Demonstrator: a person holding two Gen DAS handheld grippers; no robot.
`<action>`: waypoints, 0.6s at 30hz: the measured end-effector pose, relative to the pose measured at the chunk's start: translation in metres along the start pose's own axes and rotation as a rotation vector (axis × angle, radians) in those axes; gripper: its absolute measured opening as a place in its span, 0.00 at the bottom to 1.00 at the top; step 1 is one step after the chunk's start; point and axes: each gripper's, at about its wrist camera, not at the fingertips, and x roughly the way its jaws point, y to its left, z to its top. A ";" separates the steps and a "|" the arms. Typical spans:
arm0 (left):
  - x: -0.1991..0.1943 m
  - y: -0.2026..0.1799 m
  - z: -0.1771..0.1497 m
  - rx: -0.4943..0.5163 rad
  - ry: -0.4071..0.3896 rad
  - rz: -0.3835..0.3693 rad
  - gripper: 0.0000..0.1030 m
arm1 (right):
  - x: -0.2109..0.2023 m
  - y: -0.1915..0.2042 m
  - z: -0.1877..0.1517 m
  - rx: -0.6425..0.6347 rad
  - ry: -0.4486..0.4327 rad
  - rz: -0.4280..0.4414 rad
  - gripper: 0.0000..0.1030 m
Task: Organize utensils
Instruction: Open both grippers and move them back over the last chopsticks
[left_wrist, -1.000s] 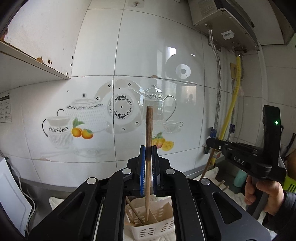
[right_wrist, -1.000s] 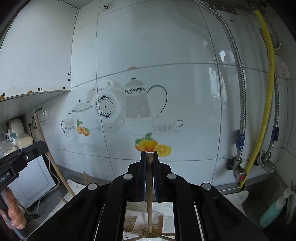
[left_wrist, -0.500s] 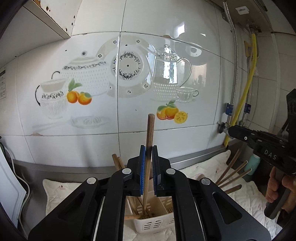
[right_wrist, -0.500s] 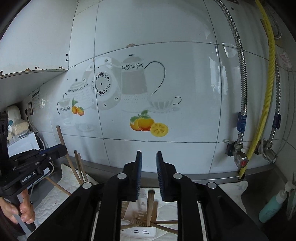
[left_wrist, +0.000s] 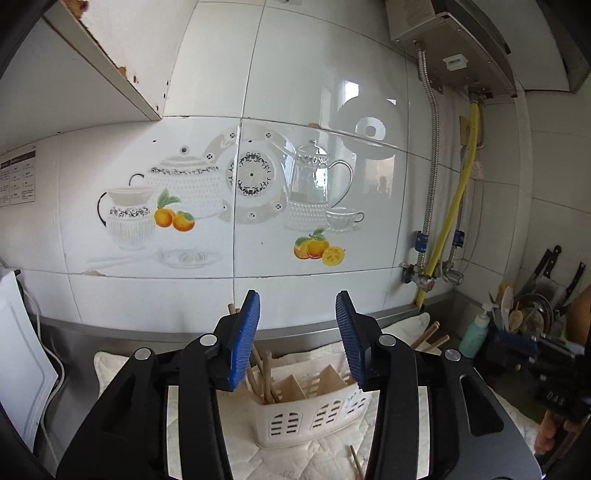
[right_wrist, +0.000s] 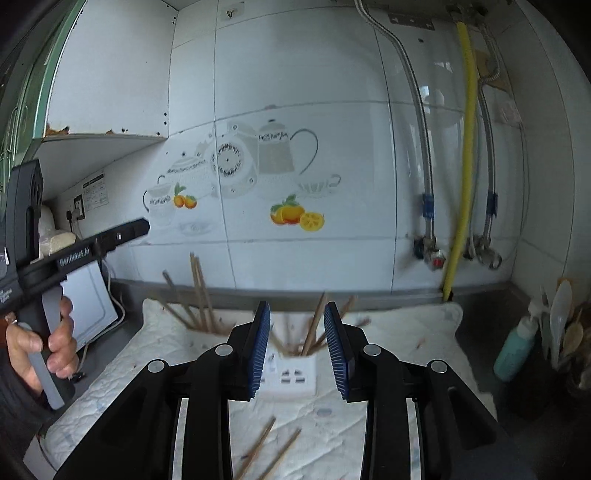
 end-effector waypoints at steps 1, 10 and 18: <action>-0.009 0.001 -0.005 -0.008 -0.001 0.002 0.52 | -0.005 0.003 -0.014 0.001 0.019 -0.011 0.29; -0.068 0.016 -0.061 -0.042 0.021 0.039 0.69 | -0.023 0.036 -0.145 0.110 0.222 -0.037 0.21; -0.091 0.035 -0.108 -0.078 0.065 0.092 0.88 | -0.009 0.071 -0.210 0.207 0.338 -0.048 0.10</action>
